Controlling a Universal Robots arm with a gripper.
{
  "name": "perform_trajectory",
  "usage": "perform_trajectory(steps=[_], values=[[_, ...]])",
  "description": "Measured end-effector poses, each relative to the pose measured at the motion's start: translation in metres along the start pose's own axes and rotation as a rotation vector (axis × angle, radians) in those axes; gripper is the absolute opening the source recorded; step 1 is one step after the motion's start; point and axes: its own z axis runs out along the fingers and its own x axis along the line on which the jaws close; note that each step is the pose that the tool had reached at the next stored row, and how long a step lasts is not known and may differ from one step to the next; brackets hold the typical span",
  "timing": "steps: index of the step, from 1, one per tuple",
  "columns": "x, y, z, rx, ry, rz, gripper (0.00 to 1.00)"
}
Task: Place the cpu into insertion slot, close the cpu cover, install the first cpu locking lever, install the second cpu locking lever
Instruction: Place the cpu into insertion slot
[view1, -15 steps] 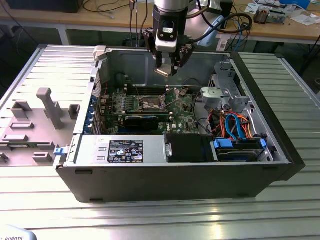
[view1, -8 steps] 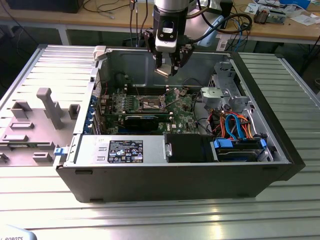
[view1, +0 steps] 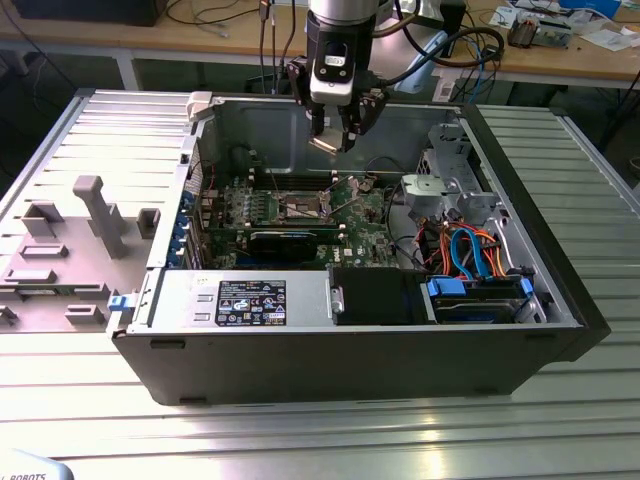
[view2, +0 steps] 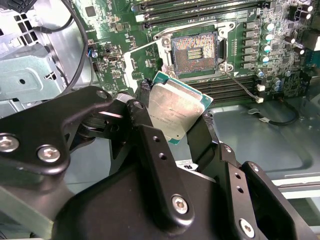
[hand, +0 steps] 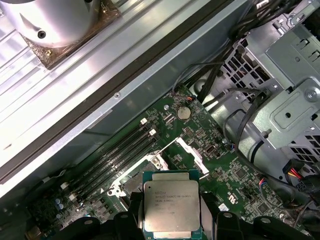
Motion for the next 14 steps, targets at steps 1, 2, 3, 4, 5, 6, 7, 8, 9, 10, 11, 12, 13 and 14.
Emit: perform_trajectory(steps=[1, 2, 3, 4, 5, 6, 7, 8, 9, 10, 11, 12, 13, 14], values=[[0.0000, 0.0000, 0.0000, -0.0001, 0.0000, 0.001, 0.54], [0.0000, 0.0000, 0.0001, -0.0001, -0.0001, 0.002, 0.54], [0.0000, 0.0000, 0.0001, -0.0001, -0.0001, 0.002, 0.54], [0.0000, 0.0000, 0.0001, -0.0001, -0.0002, 0.003, 0.54], [0.0000, 0.0000, 0.0001, -0.0001, -0.0003, 0.004, 0.54], [0.0000, 0.0000, 0.0002, -0.0001, -0.0004, 0.005, 0.54], [0.0000, 0.0000, 0.0002, -0.0001, -0.0005, 0.006, 0.54], [0.0000, 0.0000, 0.0003, -0.0001, -0.0006, 0.007, 0.54], [0.0000, 0.0000, 0.0003, -0.0001, -0.0006, 0.007, 0.54], [0.0000, 0.0000, 0.0003, -0.0002, -0.0007, 0.008, 0.54], [0.0000, 0.0000, 0.0003, -0.0002, -0.0008, 0.009, 0.54], [0.0000, 0.0000, 0.0004, -0.0002, -0.0009, 0.010, 0.54], [0.0000, 0.0000, 0.0004, -0.0002, -0.0010, 0.011, 0.54], [0.0000, -0.0001, 0.0004, -0.0002, -0.0010, 0.012, 0.54]])
